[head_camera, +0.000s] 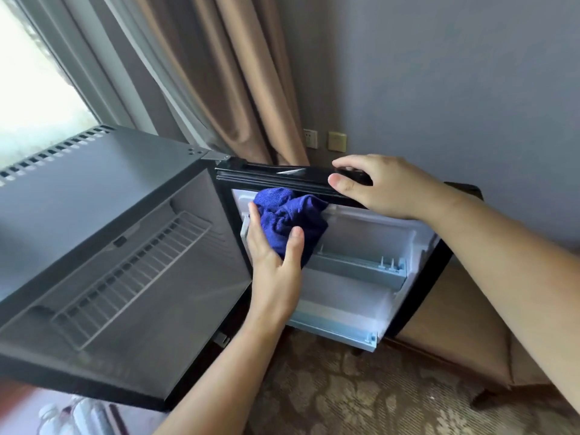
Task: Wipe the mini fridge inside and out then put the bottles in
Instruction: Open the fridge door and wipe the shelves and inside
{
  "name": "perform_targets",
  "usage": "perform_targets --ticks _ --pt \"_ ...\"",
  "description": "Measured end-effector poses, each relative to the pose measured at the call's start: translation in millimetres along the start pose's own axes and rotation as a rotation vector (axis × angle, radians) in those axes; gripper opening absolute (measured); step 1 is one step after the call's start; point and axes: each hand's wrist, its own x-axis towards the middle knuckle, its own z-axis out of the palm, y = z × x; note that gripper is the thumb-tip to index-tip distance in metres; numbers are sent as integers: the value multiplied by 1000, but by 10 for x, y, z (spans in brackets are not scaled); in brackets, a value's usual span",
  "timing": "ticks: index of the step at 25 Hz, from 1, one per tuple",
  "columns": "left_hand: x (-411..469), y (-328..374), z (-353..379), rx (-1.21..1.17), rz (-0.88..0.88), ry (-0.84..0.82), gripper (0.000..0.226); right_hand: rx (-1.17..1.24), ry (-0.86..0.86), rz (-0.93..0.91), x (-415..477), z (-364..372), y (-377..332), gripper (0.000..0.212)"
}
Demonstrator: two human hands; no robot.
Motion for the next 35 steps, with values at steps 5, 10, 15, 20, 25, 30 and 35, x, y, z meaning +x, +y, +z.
perform_targets --ticks 5,10,15,20,25,30,35 --pt "105 -50 -44 159 138 215 70 13 -57 -23 0 -76 57 76" --pt "269 -24 -6 46 23 440 70 -174 -73 54 -144 -218 302 82" --pt "-136 290 799 -39 -43 320 76 -192 -137 57 -134 -341 391 58" --pt "-756 580 1714 26 126 54 81 -163 -143 32 -56 -398 422 55" --pt "-528 346 1578 186 279 50 65 -240 -92 39 22 -328 505 55" --pt "-149 116 977 458 389 167 64 -285 -7 47 72 -257 553 64" --pt "116 -47 429 599 507 260 55 -294 -8 55 67 -251 572 62"
